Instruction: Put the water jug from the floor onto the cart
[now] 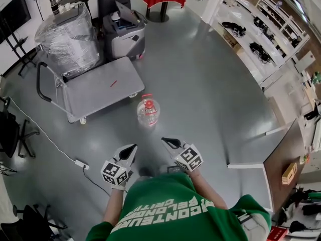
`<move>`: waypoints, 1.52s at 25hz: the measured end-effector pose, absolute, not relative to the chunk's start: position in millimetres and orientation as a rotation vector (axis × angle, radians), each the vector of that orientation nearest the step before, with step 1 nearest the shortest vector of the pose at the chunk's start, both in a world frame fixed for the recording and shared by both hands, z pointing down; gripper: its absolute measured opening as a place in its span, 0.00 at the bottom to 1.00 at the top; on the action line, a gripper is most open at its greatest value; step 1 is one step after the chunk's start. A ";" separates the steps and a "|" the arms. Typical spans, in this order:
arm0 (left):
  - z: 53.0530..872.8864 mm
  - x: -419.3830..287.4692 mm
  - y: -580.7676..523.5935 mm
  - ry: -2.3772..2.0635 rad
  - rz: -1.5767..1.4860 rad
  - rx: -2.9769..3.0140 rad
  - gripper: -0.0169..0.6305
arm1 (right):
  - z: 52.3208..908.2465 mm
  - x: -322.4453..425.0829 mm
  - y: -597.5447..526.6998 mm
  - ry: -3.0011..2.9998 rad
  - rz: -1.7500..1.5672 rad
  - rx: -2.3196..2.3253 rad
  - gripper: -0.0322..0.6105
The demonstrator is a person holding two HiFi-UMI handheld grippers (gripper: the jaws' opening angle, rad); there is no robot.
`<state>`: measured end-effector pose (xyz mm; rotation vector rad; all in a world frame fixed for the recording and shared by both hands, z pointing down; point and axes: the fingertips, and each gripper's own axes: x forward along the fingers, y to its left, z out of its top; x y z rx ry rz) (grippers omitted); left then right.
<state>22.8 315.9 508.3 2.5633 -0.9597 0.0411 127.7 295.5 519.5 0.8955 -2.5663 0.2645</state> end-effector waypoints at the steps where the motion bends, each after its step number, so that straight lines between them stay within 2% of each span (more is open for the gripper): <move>1: 510.0 21.4 314.7 -0.963 0.038 2.555 0.04 | 520.7 126.6 293.2 -2.564 0.266 0.891 0.04; 18: 516.3 14.6 219.3 -1.076 0.047 2.496 0.04 | 518.8 98.2 169.1 -2.673 0.239 0.746 0.04; 38: 515.4 43.5 106.6 -1.098 0.060 2.483 0.04 | 536.1 130.5 54.1 -2.646 0.272 0.706 0.04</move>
